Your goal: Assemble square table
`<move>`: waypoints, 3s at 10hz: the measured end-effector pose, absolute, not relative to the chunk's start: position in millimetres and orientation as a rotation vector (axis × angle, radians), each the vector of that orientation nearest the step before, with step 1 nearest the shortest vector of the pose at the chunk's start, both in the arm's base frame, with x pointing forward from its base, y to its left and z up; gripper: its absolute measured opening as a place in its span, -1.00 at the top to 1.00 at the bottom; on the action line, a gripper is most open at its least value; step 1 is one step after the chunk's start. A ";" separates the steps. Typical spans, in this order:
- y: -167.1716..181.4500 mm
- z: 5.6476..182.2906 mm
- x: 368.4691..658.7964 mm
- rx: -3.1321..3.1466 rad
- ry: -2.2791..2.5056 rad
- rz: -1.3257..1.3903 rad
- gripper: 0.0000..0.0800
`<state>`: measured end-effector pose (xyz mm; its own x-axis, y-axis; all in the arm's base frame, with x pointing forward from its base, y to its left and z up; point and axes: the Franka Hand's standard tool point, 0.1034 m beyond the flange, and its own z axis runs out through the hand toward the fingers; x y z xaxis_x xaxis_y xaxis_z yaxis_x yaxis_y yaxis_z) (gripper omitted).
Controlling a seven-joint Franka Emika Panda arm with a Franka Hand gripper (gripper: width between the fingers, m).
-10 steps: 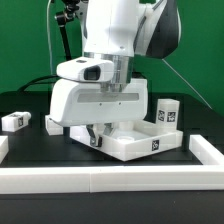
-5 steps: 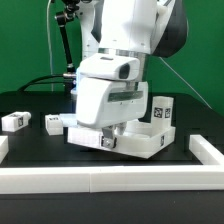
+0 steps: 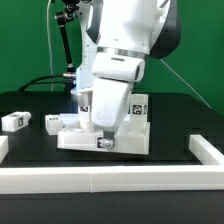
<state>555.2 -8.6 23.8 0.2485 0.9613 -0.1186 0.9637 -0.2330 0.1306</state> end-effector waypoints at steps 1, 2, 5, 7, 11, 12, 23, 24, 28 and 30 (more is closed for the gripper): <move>9.6 24.4 566.9 2.369 1.807 -0.028 0.84; 19.7 25.0 579.6 2.351 1.839 -0.037 0.84; 34.3 26.1 601.4 2.279 1.898 0.009 0.84; 33.2 26.0 601.4 2.279 1.898 0.008 0.84; 52.9 26.7 614.6 2.149 2.032 -0.008 0.84; 59.3 27.2 620.9 2.079 2.089 -0.018 0.84; 57.6 47.6 607.9 2.161 2.066 -0.176 -0.50; 45.7 61.4 605.1 2.173 2.047 -0.177 -0.60; 20.9 93.4 565.0 2.237 1.986 -0.162 -0.62; 10.5 101.3 551.6 2.282 1.938 -0.163 -0.62</move>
Offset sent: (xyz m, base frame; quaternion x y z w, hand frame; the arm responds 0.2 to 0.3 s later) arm 0.0494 0.0456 0.0041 -0.0569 0.0428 -0.1296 0.9890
